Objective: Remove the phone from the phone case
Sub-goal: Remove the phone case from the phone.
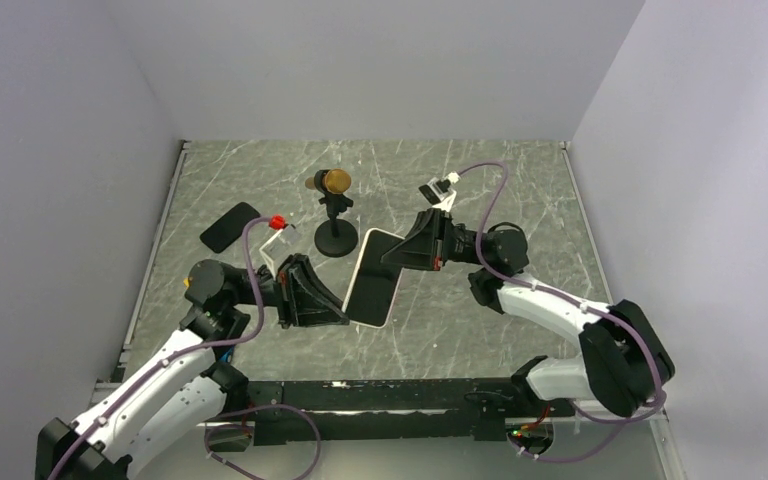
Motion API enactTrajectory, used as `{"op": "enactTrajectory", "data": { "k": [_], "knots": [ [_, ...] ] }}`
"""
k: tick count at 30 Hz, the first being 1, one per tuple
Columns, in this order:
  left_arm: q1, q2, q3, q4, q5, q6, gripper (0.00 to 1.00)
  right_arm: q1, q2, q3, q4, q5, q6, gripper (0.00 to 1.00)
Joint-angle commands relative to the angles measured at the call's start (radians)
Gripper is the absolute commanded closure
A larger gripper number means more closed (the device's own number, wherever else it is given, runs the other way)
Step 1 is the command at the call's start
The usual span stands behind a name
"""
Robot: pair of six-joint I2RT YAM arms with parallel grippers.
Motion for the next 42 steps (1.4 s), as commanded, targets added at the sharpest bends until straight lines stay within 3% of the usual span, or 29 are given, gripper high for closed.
{"op": "enactTrajectory", "data": {
  "k": [1, 7, 17, 22, 28, 32, 37, 42],
  "knots": [
    [-0.007, -0.027, 0.070, -0.092, -0.222, 0.308, 1.00, 0.087, 0.070, 0.024, 0.206, 0.070, 0.220, 1.00],
    [-0.005, -0.002, 0.034, -0.159, -0.309, 0.365, 1.00, 0.134, 0.174, 0.050, 0.467, 0.165, 0.393, 1.00],
    [0.001, -0.024, 0.047, -0.444, -0.590, 0.506, 1.00, 0.145, 0.078, 0.048, 0.293, 0.190, 0.314, 1.00],
    [-0.001, -0.014, 0.089, -0.626, -0.735, 0.502, 1.00, 0.150, 0.075, 0.060, 0.326, 0.224, 0.328, 1.00],
    [-0.001, -0.047, 0.041, -0.623, -0.779, 0.408, 1.00, 0.177, 0.052, 0.076, 0.238, 0.262, 0.239, 1.00],
    [-0.001, -0.025, 0.039, -0.589, -0.728, 0.293, 0.90, 0.223, 0.046, 0.067, 0.153, 0.313, 0.123, 1.00],
    [-0.009, -0.034, -0.001, -0.506, -0.713, 0.178, 0.66, 0.265, 0.042, 0.059, 0.095, 0.382, -0.004, 1.00],
    [-0.020, -0.046, -0.052, -0.406, -0.700, 0.099, 0.56, 0.287, 0.066, 0.072, 0.085, 0.412, -0.048, 1.00]
  ]
}}
